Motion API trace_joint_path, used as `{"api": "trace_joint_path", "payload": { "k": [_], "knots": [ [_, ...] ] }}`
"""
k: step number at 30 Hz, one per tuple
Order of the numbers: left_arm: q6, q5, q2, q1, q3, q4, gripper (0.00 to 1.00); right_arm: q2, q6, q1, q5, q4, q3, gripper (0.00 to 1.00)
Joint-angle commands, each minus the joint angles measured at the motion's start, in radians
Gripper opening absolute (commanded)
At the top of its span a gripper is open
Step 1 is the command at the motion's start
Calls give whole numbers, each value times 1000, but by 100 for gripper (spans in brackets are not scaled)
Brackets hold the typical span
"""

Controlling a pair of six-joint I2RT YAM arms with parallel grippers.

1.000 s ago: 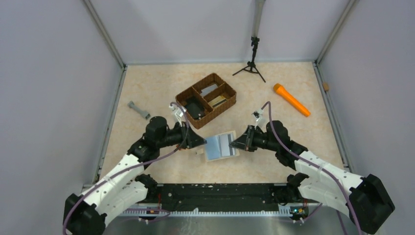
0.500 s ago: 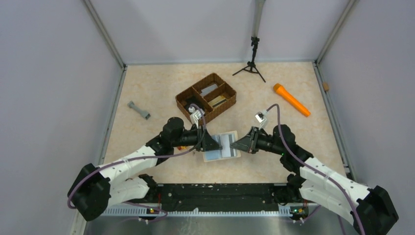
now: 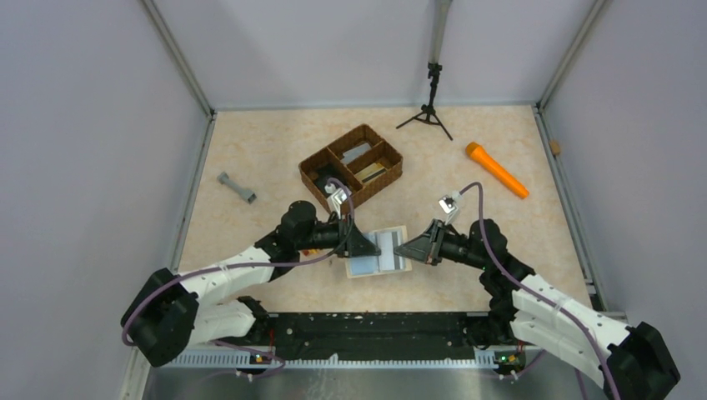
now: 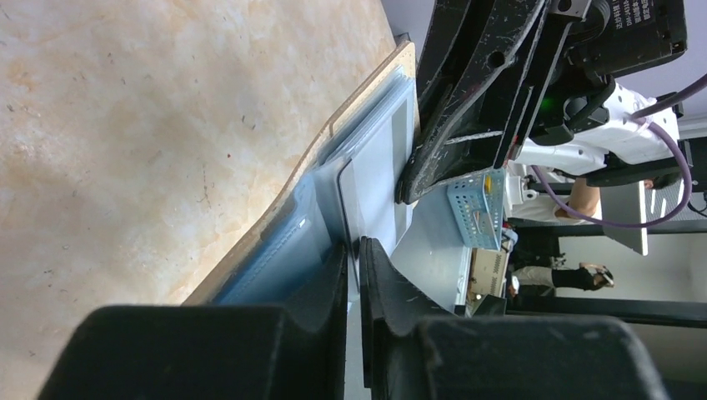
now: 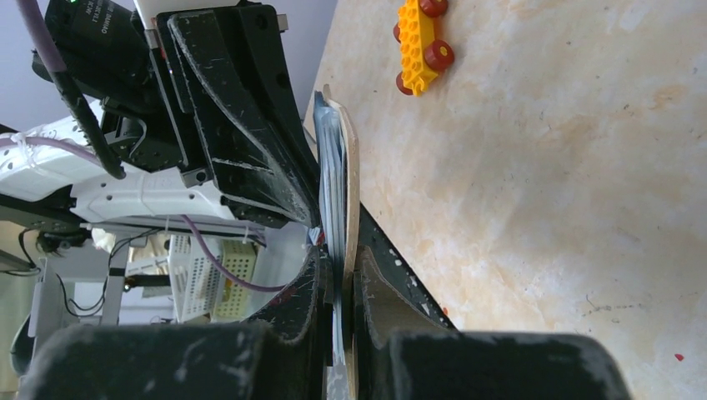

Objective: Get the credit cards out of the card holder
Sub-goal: Remove the credit card from the card holder.

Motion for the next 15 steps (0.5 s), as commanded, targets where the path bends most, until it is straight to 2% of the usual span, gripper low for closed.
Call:
{"api": "trace_joint_path", "payload": {
  "k": [1,5,6,8,10,12,13,15],
  "knots": [
    [-53,67,24,-28,3,174,10,-1,47,12,-54,155,3,0],
    [-102,92,40,-33,-5,267,9,13,49,12,-63,162,-1,0],
    [-114,96,46,-33,-9,293,15,16,49,12,-68,166,-2,0],
    [-131,97,60,-33,-9,320,35,21,53,12,-77,180,-8,0],
    [-124,99,71,-34,0,311,39,22,59,12,-81,192,-11,0],
    [-109,90,78,-34,9,283,35,21,63,12,-84,200,-11,0],
    [-94,77,82,-34,16,249,30,21,63,12,-86,202,-11,0],
    [-34,33,82,-35,47,112,12,21,64,12,-87,204,-10,0]
  ]
}}
